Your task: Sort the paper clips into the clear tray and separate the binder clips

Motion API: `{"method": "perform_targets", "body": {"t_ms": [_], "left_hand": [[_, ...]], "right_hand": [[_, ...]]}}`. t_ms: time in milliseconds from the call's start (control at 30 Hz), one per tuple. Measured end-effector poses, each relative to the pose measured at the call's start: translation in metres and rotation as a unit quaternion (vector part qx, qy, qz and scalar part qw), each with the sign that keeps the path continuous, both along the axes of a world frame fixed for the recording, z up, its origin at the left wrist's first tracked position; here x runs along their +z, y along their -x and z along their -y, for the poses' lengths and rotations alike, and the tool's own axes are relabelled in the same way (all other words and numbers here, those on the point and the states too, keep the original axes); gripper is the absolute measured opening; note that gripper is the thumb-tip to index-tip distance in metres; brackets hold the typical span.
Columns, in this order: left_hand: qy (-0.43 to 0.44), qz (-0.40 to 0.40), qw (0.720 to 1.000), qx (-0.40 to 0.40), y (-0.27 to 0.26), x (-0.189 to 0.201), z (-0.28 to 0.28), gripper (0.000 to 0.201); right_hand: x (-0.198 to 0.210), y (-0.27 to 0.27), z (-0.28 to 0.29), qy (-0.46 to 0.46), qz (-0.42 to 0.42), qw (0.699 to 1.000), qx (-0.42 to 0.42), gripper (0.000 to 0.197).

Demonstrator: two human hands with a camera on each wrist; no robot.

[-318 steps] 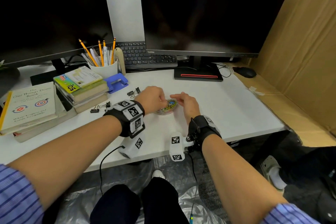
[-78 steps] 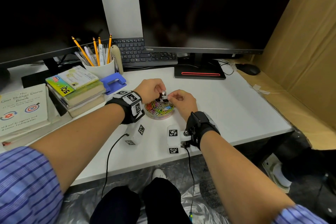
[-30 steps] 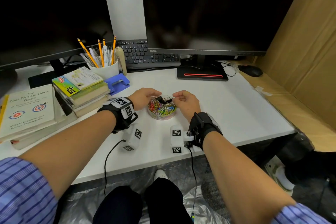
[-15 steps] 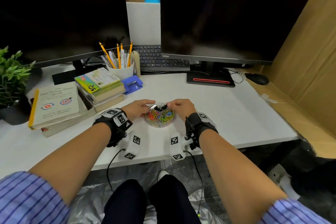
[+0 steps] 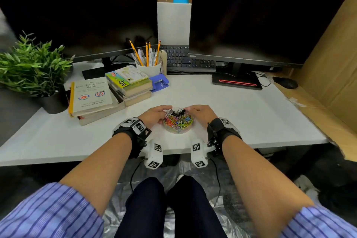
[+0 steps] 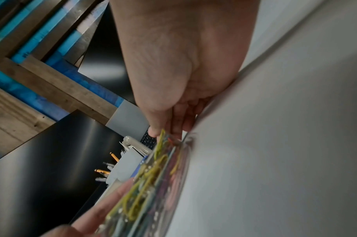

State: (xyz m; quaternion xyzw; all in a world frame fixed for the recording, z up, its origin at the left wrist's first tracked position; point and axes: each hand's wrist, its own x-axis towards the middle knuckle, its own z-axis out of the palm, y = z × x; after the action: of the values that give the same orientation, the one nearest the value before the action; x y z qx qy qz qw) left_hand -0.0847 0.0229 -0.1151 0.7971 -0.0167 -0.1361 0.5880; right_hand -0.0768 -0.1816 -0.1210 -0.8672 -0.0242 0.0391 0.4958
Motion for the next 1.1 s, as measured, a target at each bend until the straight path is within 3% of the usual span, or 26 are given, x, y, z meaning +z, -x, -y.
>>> {"method": "perform_targets", "body": {"t_ms": [200,300,433,567,867,1100], "left_hand": [[-0.007,0.048,0.996,0.071,0.006,-0.006,-0.001,0.034],[-0.058,0.122,0.986,0.102,0.013,-0.008,0.002,0.027],[-0.071,0.141,0.982,0.104,0.015,-0.009,0.002,0.025],[-0.110,0.170,0.973,0.107,0.017,-0.011,0.004,0.024],[-0.115,0.165,0.972,0.121,0.018,-0.009,0.006,0.024],[-0.101,0.142,0.975,0.136,0.020,-0.003,0.008,0.028]], "right_hand": [[-0.002,0.001,-0.002,-0.046,-0.027,0.998,-0.019,0.041],[0.004,0.003,-0.006,-0.012,-0.044,0.999,-0.008,0.047],[0.013,0.003,-0.008,0.047,-0.060,0.997,0.005,0.053],[0.011,0.000,-0.005,0.035,-0.076,0.996,0.003,0.053],[0.009,-0.003,-0.005,0.053,-0.085,0.995,0.007,0.052],[0.010,-0.008,-0.005,0.016,-0.103,0.994,-0.015,0.053]]}}
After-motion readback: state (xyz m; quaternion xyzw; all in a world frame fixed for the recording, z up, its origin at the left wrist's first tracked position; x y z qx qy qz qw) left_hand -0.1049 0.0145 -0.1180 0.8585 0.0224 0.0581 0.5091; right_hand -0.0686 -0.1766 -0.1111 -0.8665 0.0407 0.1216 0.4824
